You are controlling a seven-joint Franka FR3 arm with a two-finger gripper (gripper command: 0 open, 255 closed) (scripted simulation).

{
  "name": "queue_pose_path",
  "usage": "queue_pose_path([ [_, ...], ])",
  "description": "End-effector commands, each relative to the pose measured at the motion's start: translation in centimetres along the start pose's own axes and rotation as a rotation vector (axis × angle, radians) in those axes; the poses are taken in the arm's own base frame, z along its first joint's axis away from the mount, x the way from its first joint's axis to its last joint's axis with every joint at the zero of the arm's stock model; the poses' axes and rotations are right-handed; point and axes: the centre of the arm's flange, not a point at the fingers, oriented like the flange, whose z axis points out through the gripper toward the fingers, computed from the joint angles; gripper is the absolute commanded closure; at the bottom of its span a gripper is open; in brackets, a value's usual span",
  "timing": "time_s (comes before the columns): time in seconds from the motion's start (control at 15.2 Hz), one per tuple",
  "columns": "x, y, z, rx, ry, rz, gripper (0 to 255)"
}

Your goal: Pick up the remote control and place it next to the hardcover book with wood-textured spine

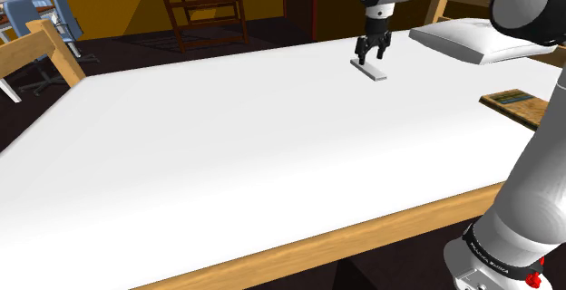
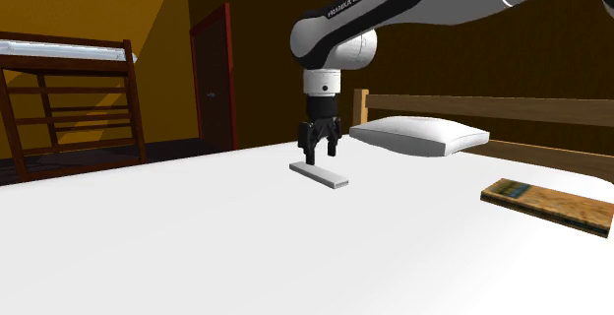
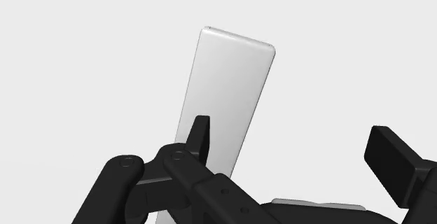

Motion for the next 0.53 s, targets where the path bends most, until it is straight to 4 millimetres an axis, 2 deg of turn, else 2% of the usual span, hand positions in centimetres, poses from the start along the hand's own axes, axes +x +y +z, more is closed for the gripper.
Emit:
queue_pose_path([
  [0.0, 1.9, 1.6, 0.6, -0.001, 0.002, 0.017, 0],
  [0.26, 5.6, 5.0, 2.0, -0.002, 0.005, 0.052, 0],
  [0.46, 6.2, 5.5, 3.2, -0.002, 0.006, 0.057, 0],
])
